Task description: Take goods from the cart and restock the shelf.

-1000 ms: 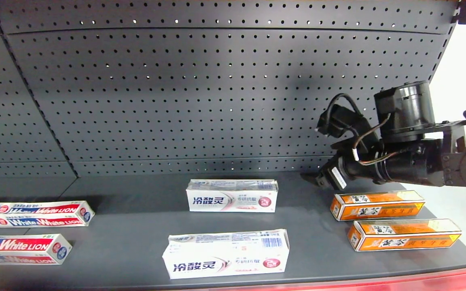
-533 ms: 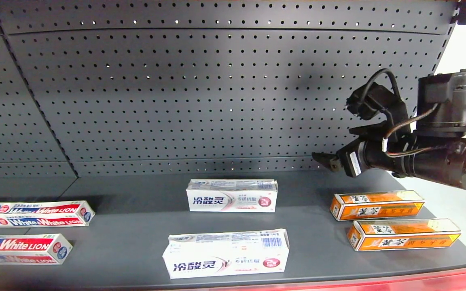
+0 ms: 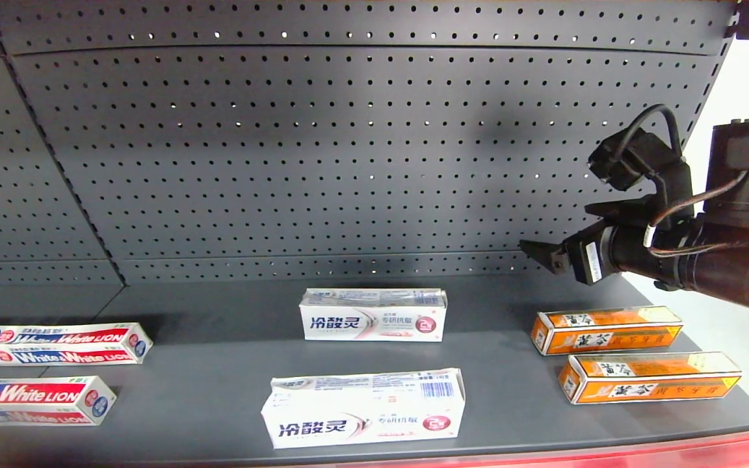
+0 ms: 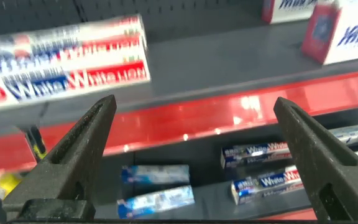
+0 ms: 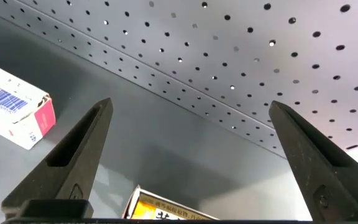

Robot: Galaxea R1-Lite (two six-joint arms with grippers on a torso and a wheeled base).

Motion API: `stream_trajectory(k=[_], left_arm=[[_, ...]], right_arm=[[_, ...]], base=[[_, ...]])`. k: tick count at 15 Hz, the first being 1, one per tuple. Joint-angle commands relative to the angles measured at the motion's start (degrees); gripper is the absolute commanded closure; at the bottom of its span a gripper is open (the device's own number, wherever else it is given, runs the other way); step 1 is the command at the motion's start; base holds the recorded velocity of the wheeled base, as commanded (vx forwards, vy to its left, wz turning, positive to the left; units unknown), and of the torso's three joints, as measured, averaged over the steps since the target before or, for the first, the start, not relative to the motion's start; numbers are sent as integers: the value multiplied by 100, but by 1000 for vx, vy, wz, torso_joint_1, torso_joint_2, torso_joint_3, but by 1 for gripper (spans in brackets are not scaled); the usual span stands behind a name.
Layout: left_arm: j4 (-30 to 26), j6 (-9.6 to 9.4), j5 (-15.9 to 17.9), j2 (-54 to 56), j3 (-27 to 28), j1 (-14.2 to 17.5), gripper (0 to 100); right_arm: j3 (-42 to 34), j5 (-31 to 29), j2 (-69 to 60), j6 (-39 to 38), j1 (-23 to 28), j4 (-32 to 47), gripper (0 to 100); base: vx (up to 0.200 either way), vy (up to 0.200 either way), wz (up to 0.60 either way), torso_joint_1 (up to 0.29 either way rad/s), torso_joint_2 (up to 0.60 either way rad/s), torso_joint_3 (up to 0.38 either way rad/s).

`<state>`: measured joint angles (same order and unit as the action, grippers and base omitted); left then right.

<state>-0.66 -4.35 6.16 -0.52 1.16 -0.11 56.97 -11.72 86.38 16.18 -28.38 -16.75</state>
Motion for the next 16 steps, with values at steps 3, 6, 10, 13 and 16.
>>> stream_trajectory(k=[3, 6, 10, 13, 16], left_arm=[[-110, -373, 219, -3604, 3365, -437, 0], [163, -707, 193, -5766, 3672, -1026, 0], [1279, -1349, -9, -7172, 3259, -1193, 0], [1288, -1393, -229, -7409, 3171, -1184, 0], [1288, -1402, -282, -7383, 2978, -1193, 0]], right_arm=[[-89, -6, -25, -36, 8, -83, 0], [-98, -15, 116, -88, 8, -294, 0], [-168, -6, 204, -88, 131, -426, 0], [-186, -6, 256, -88, 140, -478, 0], [-247, -6, 283, -88, 149, -557, 0]], base=[[0, 0, 0, 0, 0, 0], [0, 0, 0, 0, 0, 0], [0, 0, 0, 0, 0, 0], [0, 0, 0, 0, 0, 0], [0, 0, 0, 0, 0, 0]])
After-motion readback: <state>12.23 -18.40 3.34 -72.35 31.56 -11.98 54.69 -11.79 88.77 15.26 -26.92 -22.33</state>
